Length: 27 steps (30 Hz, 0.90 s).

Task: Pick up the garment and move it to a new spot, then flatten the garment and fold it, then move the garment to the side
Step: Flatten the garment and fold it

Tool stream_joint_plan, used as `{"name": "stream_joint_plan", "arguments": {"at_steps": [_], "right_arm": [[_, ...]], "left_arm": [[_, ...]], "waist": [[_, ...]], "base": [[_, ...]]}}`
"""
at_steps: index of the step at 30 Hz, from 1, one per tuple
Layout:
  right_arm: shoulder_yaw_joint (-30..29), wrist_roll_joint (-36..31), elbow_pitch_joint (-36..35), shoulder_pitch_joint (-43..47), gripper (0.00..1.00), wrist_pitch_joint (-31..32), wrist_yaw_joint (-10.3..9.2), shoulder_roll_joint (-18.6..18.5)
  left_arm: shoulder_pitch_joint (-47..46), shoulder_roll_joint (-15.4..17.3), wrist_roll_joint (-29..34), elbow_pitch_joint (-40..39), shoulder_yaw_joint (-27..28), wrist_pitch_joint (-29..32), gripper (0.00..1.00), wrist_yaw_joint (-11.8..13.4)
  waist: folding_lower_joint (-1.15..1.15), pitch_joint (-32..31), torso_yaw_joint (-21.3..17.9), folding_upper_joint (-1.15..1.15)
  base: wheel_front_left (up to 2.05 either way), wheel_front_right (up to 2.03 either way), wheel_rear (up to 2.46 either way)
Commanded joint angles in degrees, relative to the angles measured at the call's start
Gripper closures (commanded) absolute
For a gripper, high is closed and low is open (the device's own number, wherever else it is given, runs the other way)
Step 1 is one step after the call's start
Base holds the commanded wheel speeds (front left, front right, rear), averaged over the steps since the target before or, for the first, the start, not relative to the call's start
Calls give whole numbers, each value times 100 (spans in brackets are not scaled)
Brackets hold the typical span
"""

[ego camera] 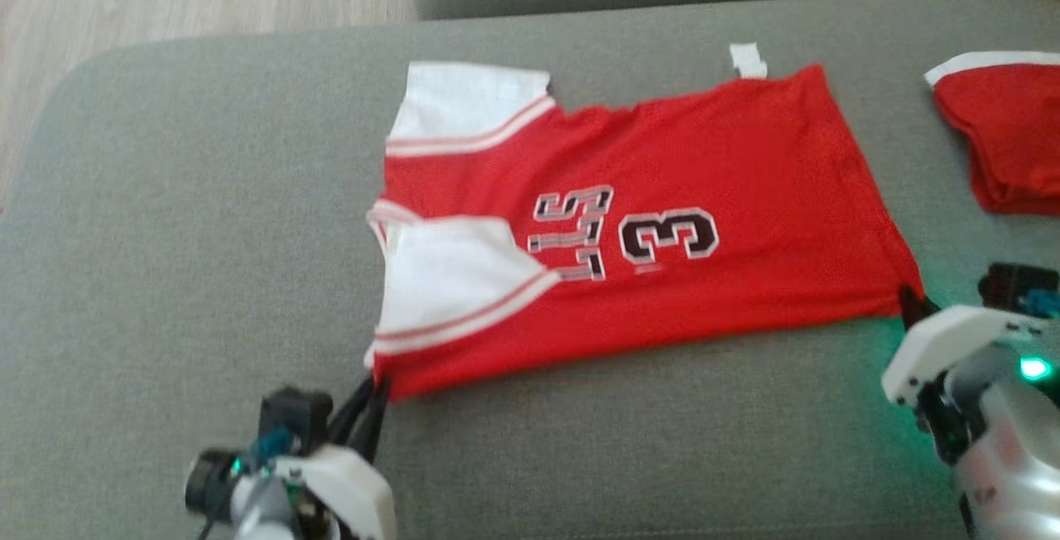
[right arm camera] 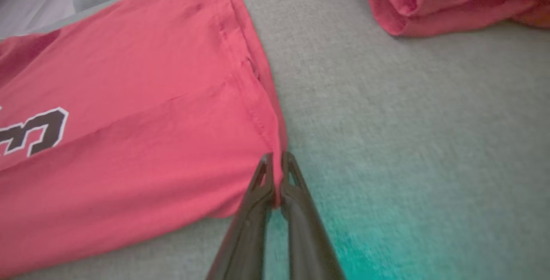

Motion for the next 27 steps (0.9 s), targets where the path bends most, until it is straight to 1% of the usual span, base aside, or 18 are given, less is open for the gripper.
{"name": "stream_joint_plan", "arguments": {"at_steps": [1, 5, 9, 12, 15, 16, 17, 18, 19, 20, 21, 23, 24, 27], "right_arm": [[154, 144, -305, 150, 100, 11, 37, -208], [254, 389, -750, 687, 100, 138, 37, -328], [200, 530, -1281, 1243, 100, 301, 37, -440], [95, 575, -1701, 1618, 100, 474, 37, -464], [-50, 566, -2083, 1896, 100, 681, 37, -436], [-101, 555, -2200, 1968, 84, 753, 37, -417], [-148, 534, -2317, 2032, 52, 820, 37, -399], [-193, 507, -2436, 2090, 0, 879, 37, -378], [-253, 480, -2565, 2141, 0, 919, 37, -346], [-314, 453, -2706, 2187, 0, 949, 37, -314], [-364, 422, -2862, 2234, 0, 968, 37, -289], [-474, 398, -3198, 2317, 0, 973, 37, -234], [-474, 398, -3198, 2317, 0, 973, 37, -234], [-572, 420, -3729, 2393, 0, 935, 37, -141]], "left_arm": [[70, 231, -43, -397, 234, 62, 100, 143], [625, 376, -62, -1024, 193, 262, 100, 393], [1050, 515, -66, -1494, 167, 416, 100, 596], [1250, 580, -102, -1685, 135, 540, 100, 661], [1314, 633, -89, -1716, 89, 624, 100, 680], [1303, 633, -83, -1705, 75, 637, 100, 679], [1287, 622, -89, -1685, 60, 652, 96, 667], [1268, 615, -99, -1655, 36, 689, 86, 647], [1239, 605, -106, -1632, 23, 716, 65, 636], [1206, 597, -107, -1616, 19, 738, 13, 636], [1171, 589, -113, -1618, 17, 763, 0, 634], [1088, 577, -160, -1688, 32, 809, 0, 599], [1088, 577, -160, -1688, 32, 809, 0, 599], [805, 625, -190, -1905, 142, 824, 0, 527]], "waist": [[0, -104, -35, 0], [0, -188, -66, 0], [0, -215, -67, 0], [0, -223, -77, 0], [0, -225, -94, 0], [0, -223, -97, 0], [0, -220, -99, 0], [0, -215, -101, 0], [0, -211, -104, 0], [0, -204, -108, 0], [0, -199, -110, 0], [0, -178, -113, 0], [0, -178, -113, 0], [0, -98, -121, 0]], "base": [[0, 0, 0], [0, 0, 0], [0, 0, 0], [0, 0, 0], [0, 0, 0], [0, 0, 0], [0, 0, 0], [0, 0, 0], [0, 0, 0], [0, 0, 0], [0, 0, 0], [0, 0, 0], [0, 0, 0], [0, 0, 0]]}}
